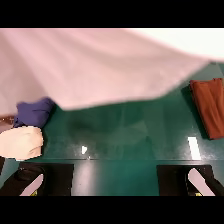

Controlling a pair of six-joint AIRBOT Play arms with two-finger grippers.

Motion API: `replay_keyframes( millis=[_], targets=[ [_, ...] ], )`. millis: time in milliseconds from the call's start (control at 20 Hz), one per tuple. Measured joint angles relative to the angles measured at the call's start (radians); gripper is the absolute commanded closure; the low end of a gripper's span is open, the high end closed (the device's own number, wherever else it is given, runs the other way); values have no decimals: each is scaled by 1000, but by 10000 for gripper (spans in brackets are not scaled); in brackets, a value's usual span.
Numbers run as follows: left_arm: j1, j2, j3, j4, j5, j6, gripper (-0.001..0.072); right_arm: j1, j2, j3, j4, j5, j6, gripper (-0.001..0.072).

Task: Fold the shirts.

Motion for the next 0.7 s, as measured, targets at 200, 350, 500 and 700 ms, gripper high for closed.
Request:
replay_keyframes(
  millis=[200,350,500,700],
  targets=[
    [0,-17,-223,-44,-100,-6,685,3,-47,-97,-2,101,41,703],
    [0,-53,-516,-60,-107,-6,684,77,-146,-212,-24,165,58,703],
    [0,-153,-739,-70,-45,37,685,184,-280,-334,-132,172,82,703],
    [0,-368,-805,-72,169,99,684,301,-452,-431,-218,59,97,703]
  ],
)
